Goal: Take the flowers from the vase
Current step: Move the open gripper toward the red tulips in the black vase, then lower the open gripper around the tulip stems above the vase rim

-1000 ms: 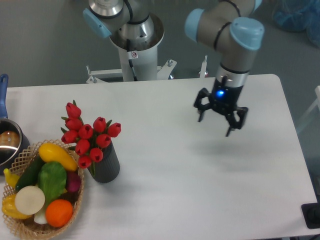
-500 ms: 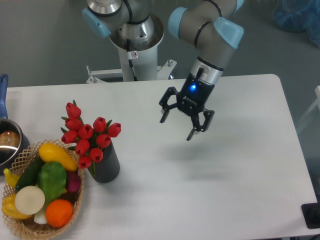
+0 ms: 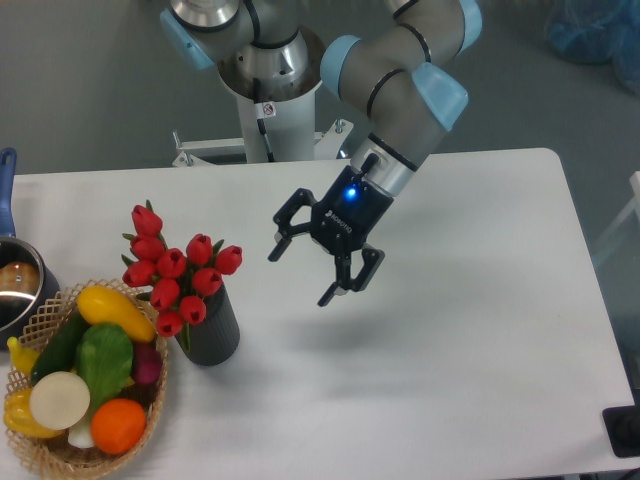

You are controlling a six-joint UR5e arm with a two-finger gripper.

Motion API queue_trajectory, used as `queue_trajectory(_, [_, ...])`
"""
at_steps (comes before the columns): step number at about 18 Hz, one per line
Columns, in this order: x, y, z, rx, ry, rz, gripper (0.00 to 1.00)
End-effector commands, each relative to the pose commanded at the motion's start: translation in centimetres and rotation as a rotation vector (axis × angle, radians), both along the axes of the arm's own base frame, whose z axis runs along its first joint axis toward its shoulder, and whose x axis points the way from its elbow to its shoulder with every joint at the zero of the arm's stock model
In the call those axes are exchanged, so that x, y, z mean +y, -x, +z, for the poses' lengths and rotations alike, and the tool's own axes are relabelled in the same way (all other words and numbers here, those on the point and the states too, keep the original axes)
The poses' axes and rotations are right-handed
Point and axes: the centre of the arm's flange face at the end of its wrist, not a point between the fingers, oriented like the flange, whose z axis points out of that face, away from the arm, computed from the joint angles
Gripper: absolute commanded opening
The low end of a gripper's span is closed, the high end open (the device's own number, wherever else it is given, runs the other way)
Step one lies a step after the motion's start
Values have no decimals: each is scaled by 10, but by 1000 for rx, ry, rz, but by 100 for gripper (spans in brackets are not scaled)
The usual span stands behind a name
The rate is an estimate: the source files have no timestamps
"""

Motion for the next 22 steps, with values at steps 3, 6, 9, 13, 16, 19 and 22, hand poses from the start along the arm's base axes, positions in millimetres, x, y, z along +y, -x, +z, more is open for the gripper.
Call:
queue_trajectory(3, [5, -22, -5, -52, -37, -31, 100])
queue_trajectory(6, [6, -37, -8, -105, -87, -48, 100])
queue_trajectory(9, [7, -53, -17, -146, -108, -71, 100])
queue_trajectory(13, [15, -67, -25, -169, -112, -100, 100])
queue_trajectory(16, [23, -73, -32, -178, -123, -126, 100])
queue_trajectory(19, [27, -77, -37, -186, -169, -150, 100])
queue_trajectory(22, [32, -80, -42, -185, -183, -165, 100])
